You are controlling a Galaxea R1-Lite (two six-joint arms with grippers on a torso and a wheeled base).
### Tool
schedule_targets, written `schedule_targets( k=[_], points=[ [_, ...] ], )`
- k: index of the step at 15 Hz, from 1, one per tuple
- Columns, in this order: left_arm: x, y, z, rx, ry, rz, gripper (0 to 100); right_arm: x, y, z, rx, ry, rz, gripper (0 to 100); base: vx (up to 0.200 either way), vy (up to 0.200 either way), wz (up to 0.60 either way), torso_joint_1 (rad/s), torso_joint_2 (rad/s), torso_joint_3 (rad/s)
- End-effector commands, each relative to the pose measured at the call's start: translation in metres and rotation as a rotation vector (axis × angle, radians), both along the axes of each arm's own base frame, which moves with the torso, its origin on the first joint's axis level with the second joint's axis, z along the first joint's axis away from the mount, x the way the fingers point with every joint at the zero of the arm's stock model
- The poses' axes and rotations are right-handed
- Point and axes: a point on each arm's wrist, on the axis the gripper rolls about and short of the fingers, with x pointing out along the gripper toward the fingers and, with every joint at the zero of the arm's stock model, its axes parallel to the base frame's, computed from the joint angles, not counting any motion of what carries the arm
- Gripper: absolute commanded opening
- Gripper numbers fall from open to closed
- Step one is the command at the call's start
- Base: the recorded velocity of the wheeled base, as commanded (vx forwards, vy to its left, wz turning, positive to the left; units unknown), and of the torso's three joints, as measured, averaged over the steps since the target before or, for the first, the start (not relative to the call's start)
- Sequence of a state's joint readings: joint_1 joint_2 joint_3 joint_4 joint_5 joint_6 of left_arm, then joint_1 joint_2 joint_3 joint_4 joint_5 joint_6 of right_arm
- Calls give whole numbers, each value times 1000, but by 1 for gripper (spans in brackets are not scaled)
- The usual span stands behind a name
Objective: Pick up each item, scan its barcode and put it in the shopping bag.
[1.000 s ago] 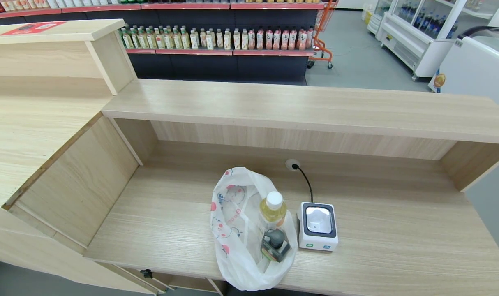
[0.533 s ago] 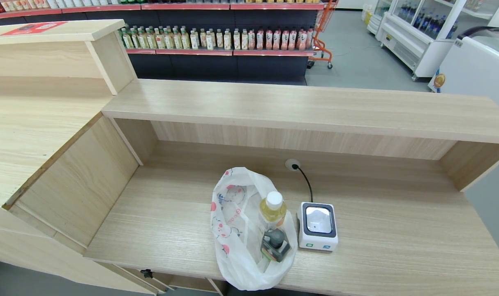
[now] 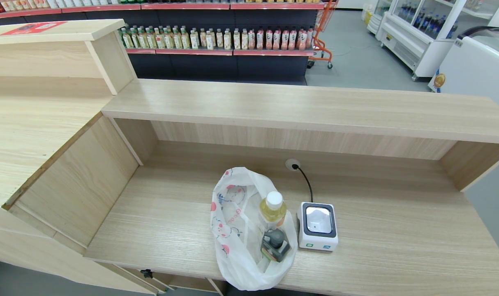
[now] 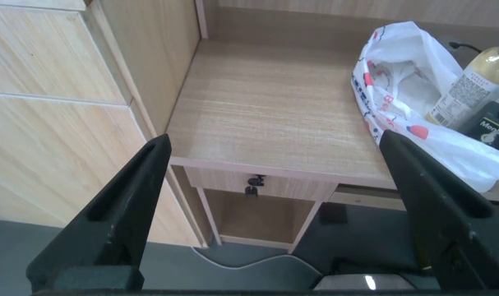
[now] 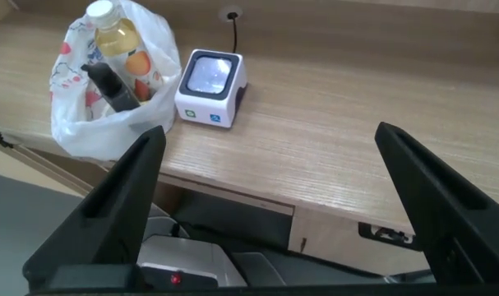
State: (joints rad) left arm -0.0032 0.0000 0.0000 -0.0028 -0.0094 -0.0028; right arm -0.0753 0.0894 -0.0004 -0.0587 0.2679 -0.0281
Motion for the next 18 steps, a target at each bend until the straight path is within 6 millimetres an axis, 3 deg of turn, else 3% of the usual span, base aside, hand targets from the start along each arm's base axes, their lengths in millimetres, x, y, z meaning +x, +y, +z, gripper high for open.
schedule_targets(
  k=[1,5,16,18],
  points=[
    [0,0,0,-2,1,0,100,1,0,0,17,7,-1,100,0,0,0,0,0,0],
    [0,0,0,0,0,0,100,1,0,0,16,8,-1,100,0,0,0,0,0,0],
    [0,0,0,0,0,-1,100,1,0,0,17,8,-1,100,0,-200,0,5,3,1],
    [0,0,0,0,0,-1,100,1,0,0,17,7,-3,100,0,0,0,0,0,0]
  ],
)
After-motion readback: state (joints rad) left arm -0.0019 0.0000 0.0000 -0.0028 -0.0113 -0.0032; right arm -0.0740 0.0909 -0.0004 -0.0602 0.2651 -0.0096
